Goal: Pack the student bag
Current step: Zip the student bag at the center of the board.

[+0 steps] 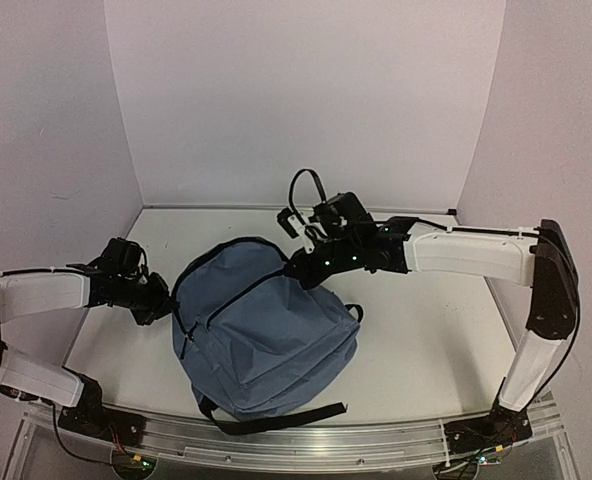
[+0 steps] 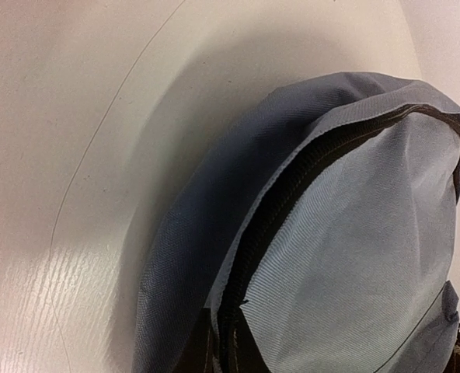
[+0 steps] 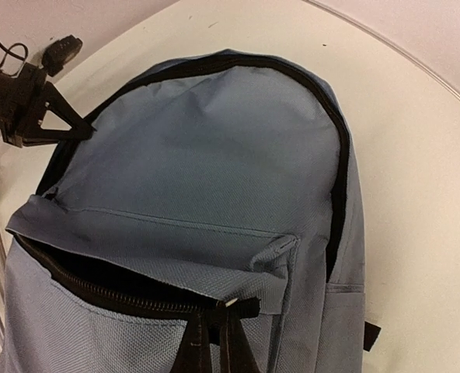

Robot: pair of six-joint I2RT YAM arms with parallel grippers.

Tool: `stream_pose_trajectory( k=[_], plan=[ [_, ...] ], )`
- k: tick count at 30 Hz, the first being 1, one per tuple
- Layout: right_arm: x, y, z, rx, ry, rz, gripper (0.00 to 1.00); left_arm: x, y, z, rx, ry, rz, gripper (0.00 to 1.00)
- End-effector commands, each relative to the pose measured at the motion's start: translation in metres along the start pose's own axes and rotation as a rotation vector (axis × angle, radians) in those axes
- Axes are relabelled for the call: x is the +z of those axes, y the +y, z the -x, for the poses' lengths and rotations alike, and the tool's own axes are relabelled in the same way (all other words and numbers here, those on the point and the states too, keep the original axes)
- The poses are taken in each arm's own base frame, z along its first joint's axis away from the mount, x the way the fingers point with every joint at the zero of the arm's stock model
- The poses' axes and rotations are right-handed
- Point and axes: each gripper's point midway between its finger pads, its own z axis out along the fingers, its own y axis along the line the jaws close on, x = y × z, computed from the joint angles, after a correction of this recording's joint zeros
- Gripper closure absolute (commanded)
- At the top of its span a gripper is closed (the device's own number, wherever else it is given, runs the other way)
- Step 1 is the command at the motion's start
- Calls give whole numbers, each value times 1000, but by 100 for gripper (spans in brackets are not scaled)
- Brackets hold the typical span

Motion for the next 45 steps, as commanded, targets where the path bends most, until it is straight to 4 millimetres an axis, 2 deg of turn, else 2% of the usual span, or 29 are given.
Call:
stream_pose_trajectory(
  k=[1, 4, 15, 21, 24, 28, 30, 33, 35, 37, 38, 40, 42, 45],
  plan=[
    [-18, 12, 37, -58, -79, -113, 100, -9, -38, 18, 42, -37, -102, 100],
    [-11, 24, 38, -64, -70, -130, 100, -11, -42, 18, 41, -38, -113, 100],
    [41, 56, 11, -22, 8, -136, 100, -19, -57, 23, 64, -55, -151, 100],
    [46, 84, 14, -21, 11, -55, 100, -16, -78, 32, 114, -47, -184, 100],
    [43, 94, 21, -1, -4, -28, 100, -10, -85, 35, 136, -42, -197, 100],
    [35, 106, 34, 48, -27, 32, 100, 0, -105, 46, 191, -31, -221, 100],
    [35, 104, 38, 78, -40, 14, 100, 5, -121, 53, 230, -25, -254, 100],
    [29, 88, 43, 136, -73, -71, 100, 17, -142, 63, 288, -16, -297, 100],
    [18, 81, 49, 160, -100, -109, 100, 25, -161, 71, 340, -13, -342, 100],
    [7, 76, 53, 167, -119, -132, 100, 41, -171, 77, 397, -1, -361, 100],
    [3, 73, 54, 170, -125, -148, 99, 46, -177, 80, 437, 1, -368, 100],
    [-11, 62, 58, 185, -148, -201, 89, 53, -187, 90, 495, 2, -353, 98],
    [-25, 51, 61, 202, -164, -257, 75, 55, -192, 99, 545, -13, -321, 87],
    [-44, 32, 62, 235, -181, -310, 60, 41, -201, 114, 602, -86, -273, 63]
  ],
)
